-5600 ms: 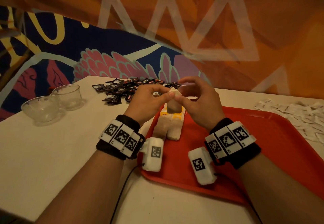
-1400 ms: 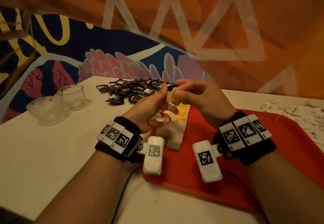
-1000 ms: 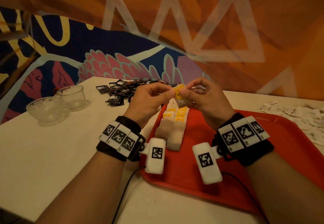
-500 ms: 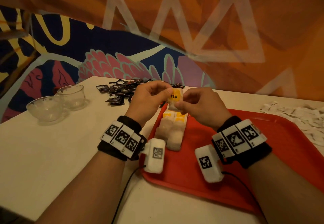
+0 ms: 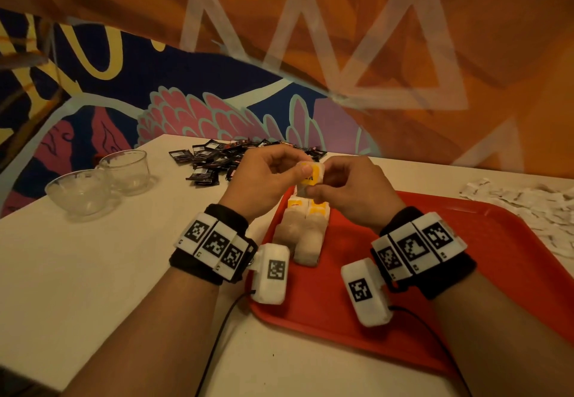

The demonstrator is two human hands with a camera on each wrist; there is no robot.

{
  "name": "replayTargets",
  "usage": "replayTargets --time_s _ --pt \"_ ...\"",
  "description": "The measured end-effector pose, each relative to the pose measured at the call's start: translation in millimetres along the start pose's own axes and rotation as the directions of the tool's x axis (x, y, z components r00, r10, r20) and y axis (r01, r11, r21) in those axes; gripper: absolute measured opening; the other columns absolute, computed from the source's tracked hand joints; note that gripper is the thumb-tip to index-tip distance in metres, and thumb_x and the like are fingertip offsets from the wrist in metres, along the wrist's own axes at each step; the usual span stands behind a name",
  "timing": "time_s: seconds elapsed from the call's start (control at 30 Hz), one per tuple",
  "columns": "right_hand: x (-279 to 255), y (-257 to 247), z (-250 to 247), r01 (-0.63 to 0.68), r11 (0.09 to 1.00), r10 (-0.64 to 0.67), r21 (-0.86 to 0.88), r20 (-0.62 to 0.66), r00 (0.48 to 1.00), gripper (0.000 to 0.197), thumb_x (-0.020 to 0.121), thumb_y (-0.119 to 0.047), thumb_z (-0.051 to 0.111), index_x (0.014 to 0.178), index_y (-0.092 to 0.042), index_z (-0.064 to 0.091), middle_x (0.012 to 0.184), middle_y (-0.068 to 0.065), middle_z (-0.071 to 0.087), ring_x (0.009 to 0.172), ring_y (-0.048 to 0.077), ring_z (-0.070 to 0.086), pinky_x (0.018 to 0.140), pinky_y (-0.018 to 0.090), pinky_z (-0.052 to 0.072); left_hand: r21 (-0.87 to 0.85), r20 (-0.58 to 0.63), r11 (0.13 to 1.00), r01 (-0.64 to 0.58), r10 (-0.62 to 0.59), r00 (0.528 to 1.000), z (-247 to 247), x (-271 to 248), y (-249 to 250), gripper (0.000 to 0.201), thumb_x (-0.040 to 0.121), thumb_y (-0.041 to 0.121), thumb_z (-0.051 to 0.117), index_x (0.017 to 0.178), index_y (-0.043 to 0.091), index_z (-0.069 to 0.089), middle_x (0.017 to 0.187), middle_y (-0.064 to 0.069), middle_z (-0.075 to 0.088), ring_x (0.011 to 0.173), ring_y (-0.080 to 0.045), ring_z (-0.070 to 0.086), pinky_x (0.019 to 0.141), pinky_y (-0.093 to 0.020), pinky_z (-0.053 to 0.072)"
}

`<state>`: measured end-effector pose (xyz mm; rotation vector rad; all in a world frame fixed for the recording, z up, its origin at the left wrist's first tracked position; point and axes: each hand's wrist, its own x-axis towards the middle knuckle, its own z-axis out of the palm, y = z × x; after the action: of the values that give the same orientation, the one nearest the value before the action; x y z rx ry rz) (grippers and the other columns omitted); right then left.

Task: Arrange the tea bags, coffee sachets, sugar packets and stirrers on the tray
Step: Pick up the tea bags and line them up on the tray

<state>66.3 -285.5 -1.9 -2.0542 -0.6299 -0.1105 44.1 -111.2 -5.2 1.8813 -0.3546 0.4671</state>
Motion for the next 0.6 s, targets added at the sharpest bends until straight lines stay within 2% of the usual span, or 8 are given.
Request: replayTargets --time_s 0.1,0.17,0.23,0.33,0.4,0.5,0.6 --pt "-2.6 -2.9 1.9 -0.011 1.0 0.012 -0.015 0.069 0.998 0.013 0.081 -0.028 0.079 0.091 -0.026 0.072 0.082 -0.008 0.074 0.076 0.003 0.069 0.074 0.026 0.054 0.052 0.004 0.999 0.004 -0.004 1.0 -3.6 -0.4 3.4 0.012 0.09 0.012 0.071 0.092 0.024 0.071 0.086 0.009 0.073 0.082 -0.007 0.07 0.077 -0.023 0.058" --pt "-2.8 -4.3 3.3 -0.009 1.0 0.01 -0.014 0.036 0.999 0.01 0.082 -0.033 0.078 0.088 -0.028 0.073 0.083 -0.01 0.073 0.08 0.003 0.068 0.074 0.026 0.053 0.079 0.018 0.997 0.009 -0.011 1.0 -5.8 -0.6 5.3 0.01 0.091 0.012 0.07 0.093 0.022 0.071 0.088 0.005 0.073 0.083 -0.01 0.07 0.075 -0.021 0.058" --pt "-2.2 -4.9 2.9 -0.012 1.0 0.011 -0.027 -0.011 1.0 0.009 0.084 -0.034 0.075 0.08 -0.028 0.071 0.079 -0.008 0.072 0.078 0.007 0.068 0.072 0.028 0.052 0.099 0.041 0.995 0.029 -0.033 0.999 -7.2 -1.3 7.1 0.008 0.091 0.014 0.07 0.094 0.021 0.071 0.09 0.002 0.073 0.085 -0.013 0.071 0.077 -0.025 0.059" --pt "-2.5 -6.6 3.7 -0.028 0.998 0.029 -0.049 0.01 1.0 0.011 0.085 -0.032 0.075 0.078 -0.025 0.07 0.072 -0.006 0.071 0.071 0.009 0.068 0.069 0.03 0.054 0.168 0.106 0.984 0.059 -0.077 0.991 -12.1 -3.3 13.9 0.005 0.089 0.02 0.072 0.094 0.021 0.071 0.092 0.003 0.073 0.088 -0.015 0.071 0.079 -0.031 0.06" --pt "-4.9 -10.8 4.5 -0.031 0.999 0.034 -0.038 0.085 0.996 0.011 0.085 -0.029 0.076 0.078 -0.024 0.069 0.069 -0.005 0.072 0.067 0.007 0.069 0.064 0.026 0.053 0.241 0.148 0.968 0.07 -0.108 0.983 -20.5 -5.6 19.8 0.004 0.089 0.022 0.073 0.092 0.023 0.071 0.089 0.006 0.073 0.084 -0.01 0.07 0.075 -0.027 0.059" --pt "-8.2 -18.7 4.4 -0.028 0.998 0.044 -0.064 0.258 0.965 0.011 0.083 -0.032 0.077 0.085 -0.023 0.07 0.074 -0.004 0.074 0.07 0.006 0.071 0.062 0.023 0.053 0.383 0.218 0.919 0.09 -0.185 0.958 -38.0 -11.8 28.6 0.005 0.09 0.021 0.071 0.09 0.025 0.069 0.084 0.006 0.071 0.072 0.0 0.064 0.064 -0.016 0.05" --pt "-9.2 -21.5 3.0 -0.016 0.99 0.058 -0.14 0.303 0.951 0.018 0.083 -0.037 0.076 0.092 -0.023 0.072 0.078 -0.005 0.075 0.072 0.005 0.071 0.063 0.021 0.049 0.456 0.295 0.875 0.163 -0.321 0.9 -48.1 -20.5 30.2 0.004 0.092 0.015 0.069 0.096 0.014 0.068 0.089 -0.003 0.07 0.057 0.007 0.058 0.05 -0.01 0.043"
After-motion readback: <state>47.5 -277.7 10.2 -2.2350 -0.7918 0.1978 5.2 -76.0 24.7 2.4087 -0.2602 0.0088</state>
